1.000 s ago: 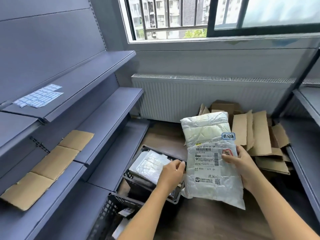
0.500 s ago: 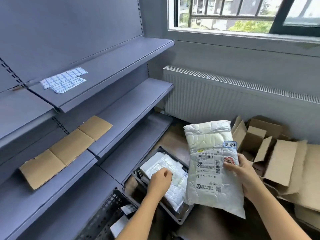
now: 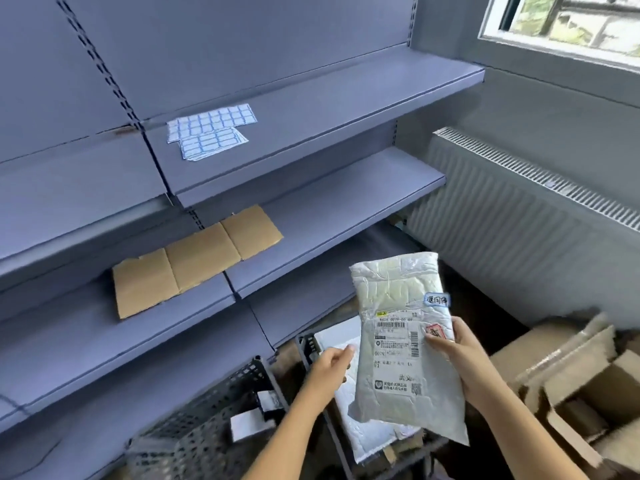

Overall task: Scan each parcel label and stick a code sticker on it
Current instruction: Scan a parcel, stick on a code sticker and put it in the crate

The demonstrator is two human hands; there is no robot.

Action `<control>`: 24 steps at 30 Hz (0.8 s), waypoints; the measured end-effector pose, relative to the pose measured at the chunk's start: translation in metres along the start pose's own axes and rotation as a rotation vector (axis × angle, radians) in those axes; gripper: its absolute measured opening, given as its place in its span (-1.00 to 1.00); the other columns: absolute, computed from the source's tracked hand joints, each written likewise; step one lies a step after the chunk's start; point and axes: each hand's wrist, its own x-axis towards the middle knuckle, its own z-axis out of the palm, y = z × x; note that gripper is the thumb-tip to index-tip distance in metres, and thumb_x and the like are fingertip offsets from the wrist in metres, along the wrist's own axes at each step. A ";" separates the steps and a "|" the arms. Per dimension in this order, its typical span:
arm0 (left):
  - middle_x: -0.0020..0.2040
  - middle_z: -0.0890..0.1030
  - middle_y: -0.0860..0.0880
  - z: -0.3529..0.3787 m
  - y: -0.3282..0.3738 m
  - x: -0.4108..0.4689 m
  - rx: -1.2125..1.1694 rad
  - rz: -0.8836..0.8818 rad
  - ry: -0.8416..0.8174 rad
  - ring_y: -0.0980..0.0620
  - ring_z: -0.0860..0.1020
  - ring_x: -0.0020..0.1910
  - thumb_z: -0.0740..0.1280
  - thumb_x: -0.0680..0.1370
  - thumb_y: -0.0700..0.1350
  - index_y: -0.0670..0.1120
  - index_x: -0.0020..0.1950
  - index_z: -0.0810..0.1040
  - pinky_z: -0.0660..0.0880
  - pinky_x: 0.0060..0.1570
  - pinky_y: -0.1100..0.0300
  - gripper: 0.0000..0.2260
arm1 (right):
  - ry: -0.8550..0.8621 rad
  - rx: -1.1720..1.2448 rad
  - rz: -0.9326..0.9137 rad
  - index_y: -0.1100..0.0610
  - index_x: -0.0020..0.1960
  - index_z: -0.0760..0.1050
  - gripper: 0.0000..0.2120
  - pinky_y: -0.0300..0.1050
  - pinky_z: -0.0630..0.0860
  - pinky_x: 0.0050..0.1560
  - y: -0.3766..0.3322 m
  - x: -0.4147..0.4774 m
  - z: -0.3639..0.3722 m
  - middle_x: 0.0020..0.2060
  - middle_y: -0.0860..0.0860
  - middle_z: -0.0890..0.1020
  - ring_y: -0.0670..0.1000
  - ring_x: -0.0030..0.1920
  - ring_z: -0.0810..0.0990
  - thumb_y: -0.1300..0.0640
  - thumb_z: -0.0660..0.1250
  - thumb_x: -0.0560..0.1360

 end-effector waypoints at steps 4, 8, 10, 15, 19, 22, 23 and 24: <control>-0.07 0.54 0.09 0.007 0.001 -0.004 -0.138 -0.095 0.111 0.22 0.48 -0.16 0.17 0.60 0.14 -0.03 0.04 0.48 0.38 -0.30 0.43 -0.73 | -0.135 -0.108 0.038 0.22 0.10 0.42 -0.75 0.21 0.51 0.03 -0.001 0.040 0.011 0.01 0.26 0.62 0.21 -0.05 0.60 0.41 0.30 0.46; 0.00 0.63 0.04 0.030 -0.001 -0.014 -0.412 -0.191 0.172 0.15 0.57 -0.05 0.27 0.54 0.14 -0.04 0.04 0.54 0.47 -0.07 0.29 -0.73 | -0.289 -0.182 0.067 0.24 0.09 0.42 -0.76 0.20 0.51 0.07 -0.005 0.066 0.017 0.03 0.28 0.61 0.19 -0.07 0.60 0.41 0.30 0.46; 0.04 0.66 0.00 0.043 -0.005 -0.012 -0.545 -0.223 0.185 0.05 0.61 0.02 0.38 0.49 0.07 -0.06 0.10 0.56 0.53 0.09 0.18 -0.72 | -0.367 -0.192 0.089 0.25 0.11 0.40 -0.75 0.17 0.52 0.04 -0.006 0.075 0.019 0.02 0.28 0.61 0.17 -0.09 0.60 0.42 0.28 0.46; 0.02 0.66 0.08 0.066 -0.009 -0.014 -0.575 -0.264 0.277 0.09 0.62 0.04 0.47 0.44 -0.09 0.04 0.07 0.55 0.52 0.18 0.05 -0.76 | -0.486 -0.246 0.137 0.21 0.10 0.42 -0.77 0.03 0.58 -0.13 0.004 0.090 0.015 -0.05 0.19 0.64 0.15 -0.13 0.64 0.37 0.30 0.48; 0.01 0.65 0.09 0.071 -0.028 -0.002 -0.614 -0.261 0.355 0.09 0.62 0.04 0.43 0.48 -0.20 0.05 0.06 0.53 0.54 0.14 0.09 -0.77 | -0.495 -0.308 0.221 0.13 0.16 0.47 -0.49 0.03 0.54 -0.05 0.032 0.101 0.006 0.01 0.11 0.66 0.14 0.01 0.64 -0.01 0.50 0.30; 0.13 0.63 0.00 0.073 -0.064 0.022 -0.652 -0.314 0.386 0.03 0.59 0.13 0.48 0.43 -0.15 -0.08 0.26 0.49 0.49 0.21 0.00 -0.58 | -0.351 -0.307 0.286 0.14 0.25 0.42 -0.64 -0.06 0.51 -0.11 0.071 0.113 -0.009 0.11 0.09 0.59 0.05 0.00 0.59 0.12 0.37 0.49; 0.22 0.59 -0.04 0.077 -0.086 0.035 -0.647 -0.351 0.392 0.01 0.55 0.20 0.55 0.36 -0.02 -0.11 0.34 0.43 0.46 0.26 -0.03 -0.39 | -0.291 -0.314 0.307 0.17 0.24 0.42 -0.70 -0.09 0.49 -0.14 0.086 0.115 -0.015 0.10 0.13 0.58 0.04 -0.04 0.58 0.18 0.33 0.53; 0.31 0.52 -0.06 0.082 -0.116 0.056 -0.652 -0.369 0.377 -0.01 0.51 0.26 0.59 0.25 0.13 -0.11 0.41 0.37 0.42 0.30 -0.06 -0.18 | -0.238 -0.312 0.322 0.20 0.21 0.43 -0.74 -0.09 0.48 -0.15 0.105 0.122 -0.020 0.09 0.16 0.57 0.05 -0.07 0.58 0.23 0.31 0.54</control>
